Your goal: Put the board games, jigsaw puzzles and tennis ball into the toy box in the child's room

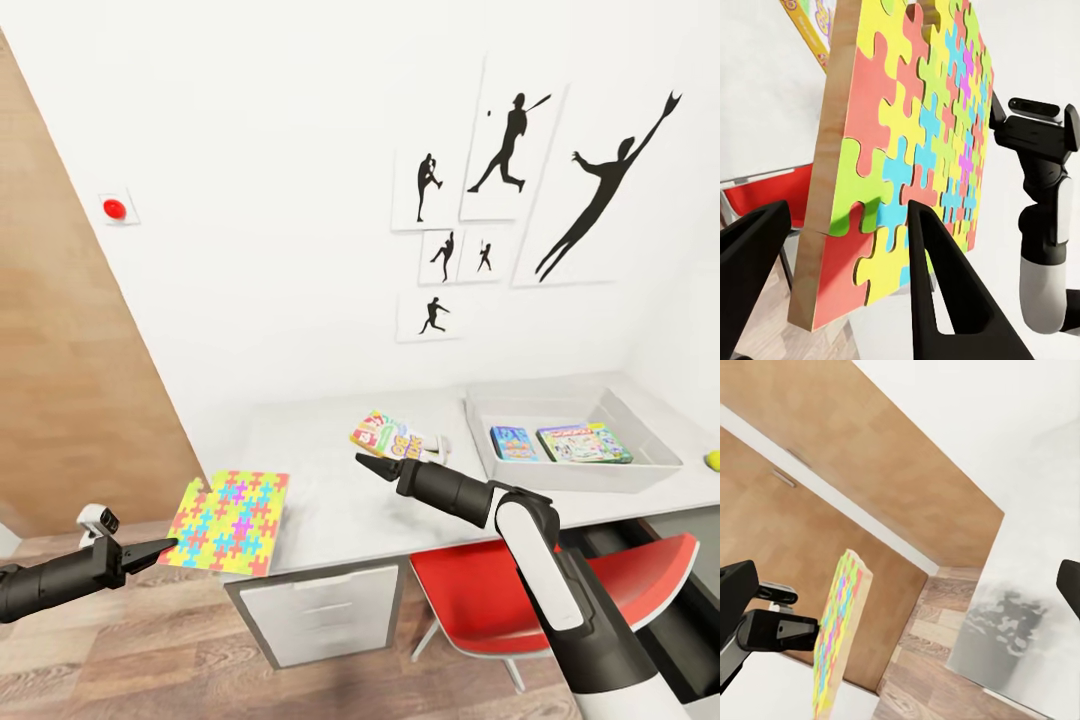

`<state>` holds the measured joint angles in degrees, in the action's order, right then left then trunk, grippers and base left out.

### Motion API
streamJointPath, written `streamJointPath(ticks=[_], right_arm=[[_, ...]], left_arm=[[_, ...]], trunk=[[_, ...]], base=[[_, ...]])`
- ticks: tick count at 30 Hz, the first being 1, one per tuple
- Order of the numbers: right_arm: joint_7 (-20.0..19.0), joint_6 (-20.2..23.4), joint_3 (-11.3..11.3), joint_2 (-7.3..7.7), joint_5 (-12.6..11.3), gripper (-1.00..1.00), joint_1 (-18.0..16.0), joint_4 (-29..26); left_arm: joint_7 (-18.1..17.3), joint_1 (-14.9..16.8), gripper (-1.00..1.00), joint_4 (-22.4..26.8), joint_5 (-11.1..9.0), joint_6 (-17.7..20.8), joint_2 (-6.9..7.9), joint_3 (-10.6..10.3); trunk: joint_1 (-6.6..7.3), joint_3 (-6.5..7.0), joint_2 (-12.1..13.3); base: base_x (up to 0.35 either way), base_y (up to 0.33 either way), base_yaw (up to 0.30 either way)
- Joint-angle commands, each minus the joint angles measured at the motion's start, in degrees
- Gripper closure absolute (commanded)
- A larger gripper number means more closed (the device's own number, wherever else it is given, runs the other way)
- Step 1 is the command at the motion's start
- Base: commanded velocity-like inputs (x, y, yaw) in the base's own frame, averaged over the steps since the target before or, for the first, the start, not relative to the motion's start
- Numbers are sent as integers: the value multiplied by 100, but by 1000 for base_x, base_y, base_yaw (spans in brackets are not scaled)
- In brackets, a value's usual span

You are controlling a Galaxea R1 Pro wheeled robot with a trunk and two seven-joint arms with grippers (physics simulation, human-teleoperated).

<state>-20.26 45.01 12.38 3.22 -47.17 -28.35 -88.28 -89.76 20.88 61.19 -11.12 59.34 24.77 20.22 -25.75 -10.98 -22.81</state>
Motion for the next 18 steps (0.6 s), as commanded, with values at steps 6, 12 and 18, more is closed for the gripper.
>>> streamJointPath(ticks=[6, 12, 18], right_arm=[[-20, 17, 9, -4, 6, -100, 3, -19], [-21, 17, 5, -6, 8, -100, 12, -15], [-22, 17, 7, -5, 13, -100, 13, -14]], left_arm=[[-25, 4, 100, 0, 4, 60, 6, 1], [-25, 4, 100, -1, 4, 60, 6, 0], [-25, 4, 100, -1, 4, 60, 2, 0]], trunk=[[-4, 46, -11], [-4, 102, -11], [-4, 159, -11]], base=[[0, 0, 0], [0, 0, 0], [0, 0, 0]])
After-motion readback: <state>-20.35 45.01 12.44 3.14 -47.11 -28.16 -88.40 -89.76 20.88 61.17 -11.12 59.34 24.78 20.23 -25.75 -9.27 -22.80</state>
